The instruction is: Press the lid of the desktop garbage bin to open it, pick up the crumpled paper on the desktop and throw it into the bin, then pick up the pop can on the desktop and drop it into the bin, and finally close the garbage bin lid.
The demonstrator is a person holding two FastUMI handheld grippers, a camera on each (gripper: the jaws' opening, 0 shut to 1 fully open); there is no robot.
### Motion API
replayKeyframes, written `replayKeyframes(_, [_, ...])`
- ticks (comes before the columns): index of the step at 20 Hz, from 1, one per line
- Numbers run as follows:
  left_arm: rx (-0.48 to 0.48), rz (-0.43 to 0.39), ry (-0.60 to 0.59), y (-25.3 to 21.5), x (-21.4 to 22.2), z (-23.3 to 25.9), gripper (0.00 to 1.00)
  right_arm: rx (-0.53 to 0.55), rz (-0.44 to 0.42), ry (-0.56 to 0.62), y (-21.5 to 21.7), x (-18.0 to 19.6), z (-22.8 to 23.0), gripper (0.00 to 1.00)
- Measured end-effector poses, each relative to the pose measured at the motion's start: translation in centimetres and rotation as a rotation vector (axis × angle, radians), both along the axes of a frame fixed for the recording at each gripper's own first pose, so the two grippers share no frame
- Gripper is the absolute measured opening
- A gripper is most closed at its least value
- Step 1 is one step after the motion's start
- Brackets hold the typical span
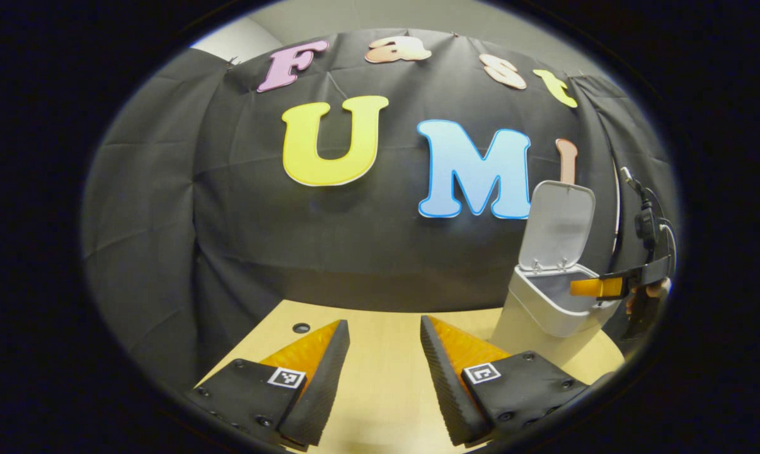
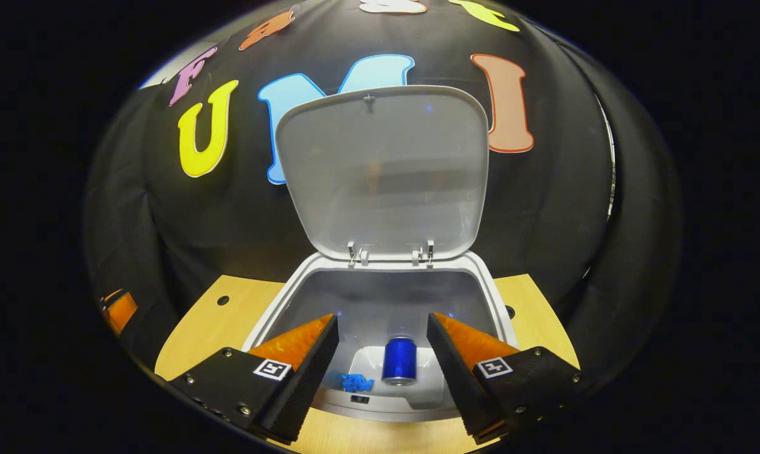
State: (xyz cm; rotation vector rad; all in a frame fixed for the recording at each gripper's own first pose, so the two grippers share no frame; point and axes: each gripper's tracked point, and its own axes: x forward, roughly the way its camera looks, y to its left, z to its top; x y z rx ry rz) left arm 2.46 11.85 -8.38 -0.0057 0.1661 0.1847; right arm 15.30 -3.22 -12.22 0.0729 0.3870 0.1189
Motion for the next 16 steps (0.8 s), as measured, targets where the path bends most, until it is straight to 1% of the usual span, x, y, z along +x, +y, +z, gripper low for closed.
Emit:
replayKeyframes(1, [0.000,-0.002,-0.001,-0.1,-0.1,0.0,0.76,0.000,0.000,-0.005,0.0,-0.1,0.2,0.91])
replayKeyframes(2, [0.000,-0.004,-0.003,-0.2,-0.1,0.0,0.72,-0.001,0.000,-0.009,0.0,-0.3,0.4,0.91])
replayKeyframes(3, [0.000,-0.007,-0.003,-0.3,-0.1,0.0,0.77,-0.003,-0.001,-0.014,0.0,-0.4,0.5,0.91])
replayKeyframes(9, [0.002,-0.026,-0.009,-1.0,-0.1,0.3,0.76,-0.021,0.000,-0.046,-0.4,-0.5,2.4,0.91])
replayKeyframes(12, [-0.005,-0.040,-0.011,-1.5,-0.1,0.3,0.74,-0.025,-0.013,-0.107,-1.1,-0.2,5.4,0.90])
replayKeyframes(15, [-0.010,-0.049,-0.008,-1.8,-0.2,0.3,0.72,-0.029,-0.021,-0.125,-1.7,0.2,6.8,0.90])
replayKeyframes(16, [-0.010,-0.051,-0.009,-1.8,-0.2,0.3,0.81,-0.036,-0.021,-0.137,-1.8,0.4,7.5,0.90])
